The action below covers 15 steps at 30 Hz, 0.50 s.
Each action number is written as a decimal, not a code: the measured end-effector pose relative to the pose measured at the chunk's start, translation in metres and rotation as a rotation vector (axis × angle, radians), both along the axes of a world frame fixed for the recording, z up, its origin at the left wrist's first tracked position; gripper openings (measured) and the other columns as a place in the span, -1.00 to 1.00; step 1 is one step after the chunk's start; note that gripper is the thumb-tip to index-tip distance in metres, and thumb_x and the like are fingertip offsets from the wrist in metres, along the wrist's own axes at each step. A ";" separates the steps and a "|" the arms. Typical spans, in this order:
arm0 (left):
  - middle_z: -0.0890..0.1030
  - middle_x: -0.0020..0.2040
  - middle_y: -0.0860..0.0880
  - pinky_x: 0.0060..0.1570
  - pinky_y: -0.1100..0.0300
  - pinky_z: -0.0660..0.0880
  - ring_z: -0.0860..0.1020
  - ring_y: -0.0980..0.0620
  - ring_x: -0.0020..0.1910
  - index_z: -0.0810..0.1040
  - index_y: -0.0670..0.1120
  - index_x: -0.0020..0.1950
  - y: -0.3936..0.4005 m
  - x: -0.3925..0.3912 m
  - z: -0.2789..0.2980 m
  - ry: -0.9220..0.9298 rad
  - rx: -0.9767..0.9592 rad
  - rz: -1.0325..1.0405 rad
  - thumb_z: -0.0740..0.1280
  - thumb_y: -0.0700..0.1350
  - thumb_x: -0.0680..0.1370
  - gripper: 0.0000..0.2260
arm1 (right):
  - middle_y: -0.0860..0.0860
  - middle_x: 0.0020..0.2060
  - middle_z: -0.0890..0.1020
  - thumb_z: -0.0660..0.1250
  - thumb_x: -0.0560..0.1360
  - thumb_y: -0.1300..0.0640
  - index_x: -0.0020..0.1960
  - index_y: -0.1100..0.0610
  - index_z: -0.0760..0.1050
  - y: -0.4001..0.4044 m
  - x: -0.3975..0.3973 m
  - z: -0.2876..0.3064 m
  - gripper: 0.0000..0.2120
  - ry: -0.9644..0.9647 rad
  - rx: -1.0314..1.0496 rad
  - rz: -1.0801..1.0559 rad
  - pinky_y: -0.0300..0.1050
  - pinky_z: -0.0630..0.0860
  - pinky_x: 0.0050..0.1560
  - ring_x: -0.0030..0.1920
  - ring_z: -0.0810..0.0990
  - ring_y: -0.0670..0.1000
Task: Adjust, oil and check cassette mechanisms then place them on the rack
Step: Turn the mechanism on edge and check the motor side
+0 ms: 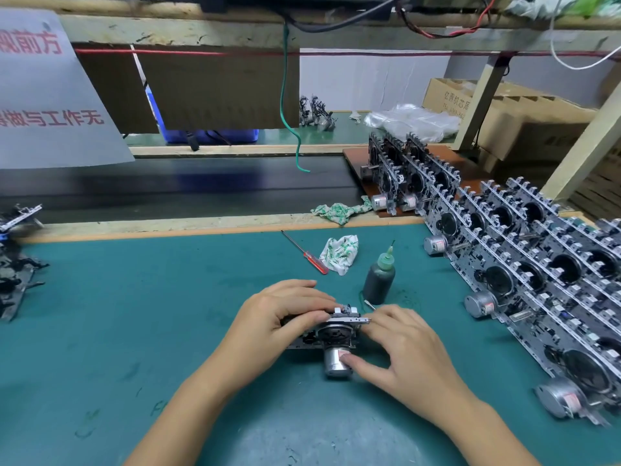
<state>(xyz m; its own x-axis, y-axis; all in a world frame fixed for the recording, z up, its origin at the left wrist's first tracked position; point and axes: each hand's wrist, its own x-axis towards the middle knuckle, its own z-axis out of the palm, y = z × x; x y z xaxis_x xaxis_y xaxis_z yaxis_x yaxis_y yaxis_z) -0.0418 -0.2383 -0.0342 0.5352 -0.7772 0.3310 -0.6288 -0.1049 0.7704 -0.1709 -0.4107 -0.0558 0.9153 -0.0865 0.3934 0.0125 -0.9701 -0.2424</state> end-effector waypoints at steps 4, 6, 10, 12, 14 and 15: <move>0.62 0.04 0.33 0.25 0.38 0.32 0.43 0.32 0.25 0.61 0.22 0.02 0.000 0.000 0.000 0.011 0.002 0.000 0.30 -0.01 0.51 -0.83 | -0.26 -0.02 0.55 0.19 0.36 -0.38 0.12 -0.06 0.56 -0.002 0.004 0.004 -0.48 0.134 0.152 -0.003 -0.30 0.33 0.10 0.09 0.45 -0.19; 0.60 0.06 0.34 0.25 0.37 0.31 0.42 0.32 0.25 0.60 0.24 0.03 0.001 0.000 0.001 0.012 0.015 -0.024 0.32 0.02 0.53 -0.86 | -0.34 0.05 0.49 0.29 0.33 -0.33 0.24 -0.17 0.43 -0.004 0.008 0.009 -0.47 0.142 0.362 0.030 -0.40 0.27 0.15 0.16 0.39 -0.29; 0.57 0.13 0.34 0.16 0.48 0.30 0.45 0.34 0.20 0.58 0.25 0.10 0.006 0.001 0.013 0.090 0.032 -0.076 0.33 0.10 0.50 -0.82 | -0.17 -0.14 0.62 0.38 0.36 -0.07 0.05 -0.12 0.54 -0.006 0.015 0.018 -0.74 -0.283 0.817 0.026 -0.37 0.42 -0.03 -0.10 0.56 -0.17; 0.62 0.07 0.28 0.09 0.49 0.35 0.52 0.30 0.13 0.61 0.17 0.09 0.005 0.009 0.023 0.186 -0.055 -0.040 0.30 0.10 0.50 -0.80 | -0.13 -0.18 0.59 0.45 0.39 0.09 0.02 -0.12 0.47 -0.014 0.023 0.019 -0.72 -0.509 0.900 -0.152 -0.34 0.43 -0.11 -0.15 0.53 -0.18; 0.67 -0.03 0.20 0.01 0.46 0.40 0.57 0.26 0.02 0.64 0.08 0.02 -0.004 0.025 0.030 0.243 -0.124 0.045 0.29 0.04 0.56 -0.85 | -0.12 -0.08 0.51 0.50 0.36 0.24 0.10 -0.12 0.34 -0.027 0.036 0.017 -0.51 -0.411 0.910 -0.293 -0.27 0.41 -0.06 -0.05 0.49 -0.18; 0.68 -0.08 0.15 -0.04 0.43 0.42 0.59 0.22 -0.05 0.65 0.05 -0.02 -0.012 0.036 0.032 0.242 -0.104 0.103 0.29 0.02 0.57 -0.84 | -0.09 -0.03 0.50 0.51 0.34 0.28 0.14 -0.08 0.31 -0.032 0.043 0.013 -0.45 -0.274 0.921 -0.325 -0.24 0.41 -0.01 0.00 0.48 -0.14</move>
<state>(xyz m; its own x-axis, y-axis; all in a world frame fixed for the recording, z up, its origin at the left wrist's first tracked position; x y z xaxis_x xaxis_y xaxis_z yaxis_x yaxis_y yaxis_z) -0.0055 -0.2505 -0.0020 0.6825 -0.6834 0.2592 -0.4155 -0.0711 0.9068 -0.1282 -0.4424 -0.0425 0.6814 -0.6912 0.2405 -0.0515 -0.3731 -0.9263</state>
